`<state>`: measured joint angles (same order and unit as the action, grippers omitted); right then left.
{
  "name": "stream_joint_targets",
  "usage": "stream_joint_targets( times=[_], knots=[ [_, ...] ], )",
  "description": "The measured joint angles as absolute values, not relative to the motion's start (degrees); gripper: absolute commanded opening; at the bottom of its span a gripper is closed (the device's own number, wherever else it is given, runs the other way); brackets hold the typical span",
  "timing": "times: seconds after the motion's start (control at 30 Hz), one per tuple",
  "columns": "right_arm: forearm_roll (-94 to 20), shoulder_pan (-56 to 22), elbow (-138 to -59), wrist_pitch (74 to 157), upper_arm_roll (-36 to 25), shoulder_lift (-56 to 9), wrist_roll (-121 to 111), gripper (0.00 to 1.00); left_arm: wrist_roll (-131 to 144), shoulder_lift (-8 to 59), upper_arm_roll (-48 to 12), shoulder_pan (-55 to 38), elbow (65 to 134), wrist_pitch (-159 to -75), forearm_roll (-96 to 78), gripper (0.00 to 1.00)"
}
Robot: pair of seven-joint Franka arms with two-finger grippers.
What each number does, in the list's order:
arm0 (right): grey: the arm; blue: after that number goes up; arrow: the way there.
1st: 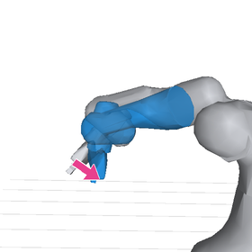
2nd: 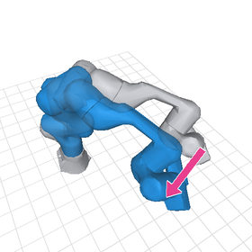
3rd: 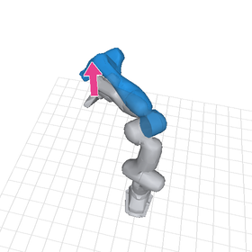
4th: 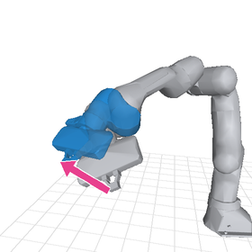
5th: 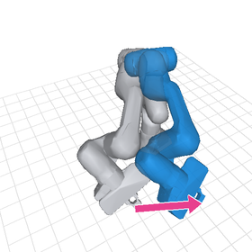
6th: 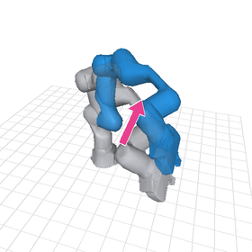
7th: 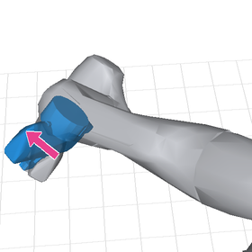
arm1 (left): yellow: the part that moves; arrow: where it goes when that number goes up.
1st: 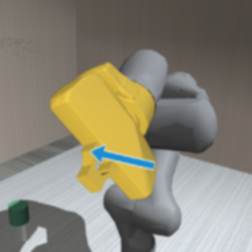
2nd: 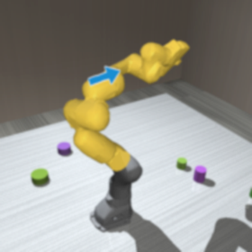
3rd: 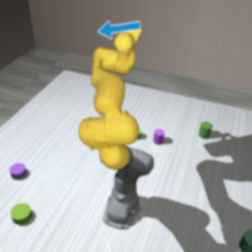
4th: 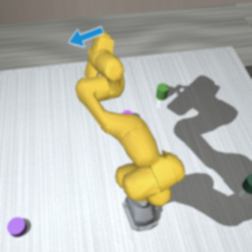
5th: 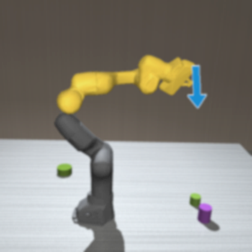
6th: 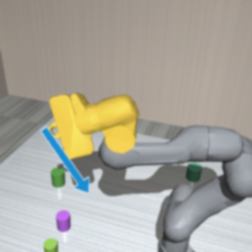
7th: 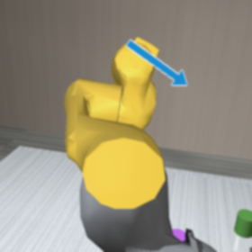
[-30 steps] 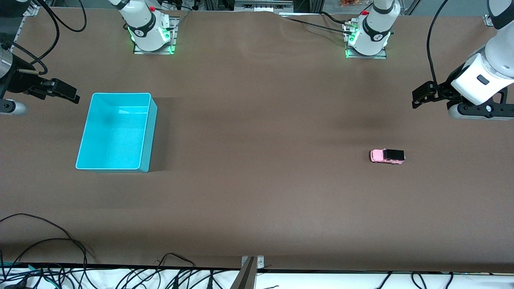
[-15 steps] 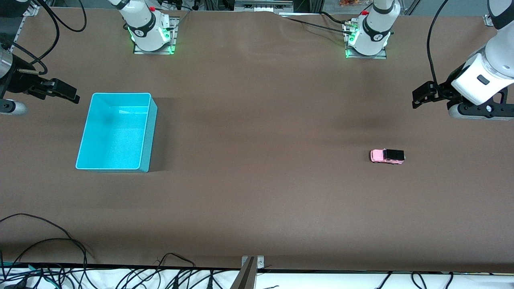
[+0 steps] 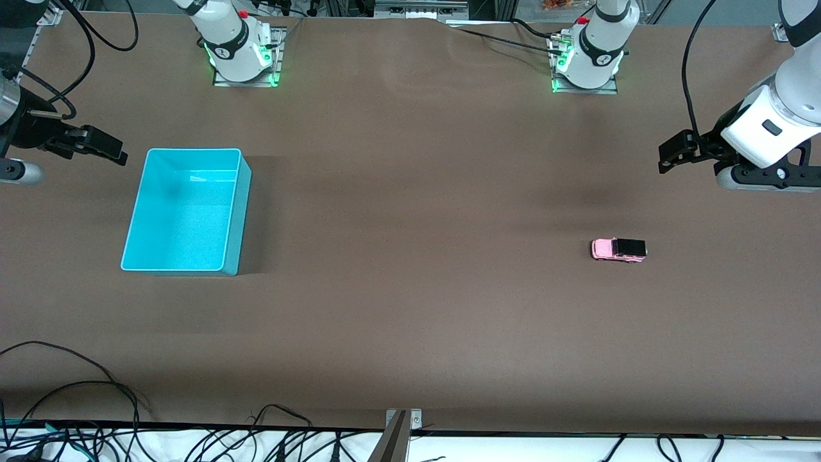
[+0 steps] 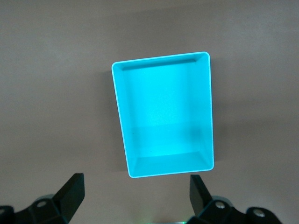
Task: Wind and store pink jeep toy
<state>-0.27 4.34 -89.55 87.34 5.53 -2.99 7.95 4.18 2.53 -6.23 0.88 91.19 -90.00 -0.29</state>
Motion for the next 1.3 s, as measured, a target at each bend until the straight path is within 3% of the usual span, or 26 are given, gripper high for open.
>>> stream_joint_targets(
  times=[1.3],
  knots=[
    [-0.3,4.3,-89.6,87.2,5.5,-3.0,7.9,1.0,4.2,2.6,-6.2,1.1,91.2,-89.2,-0.3,1.0]
  ],
)
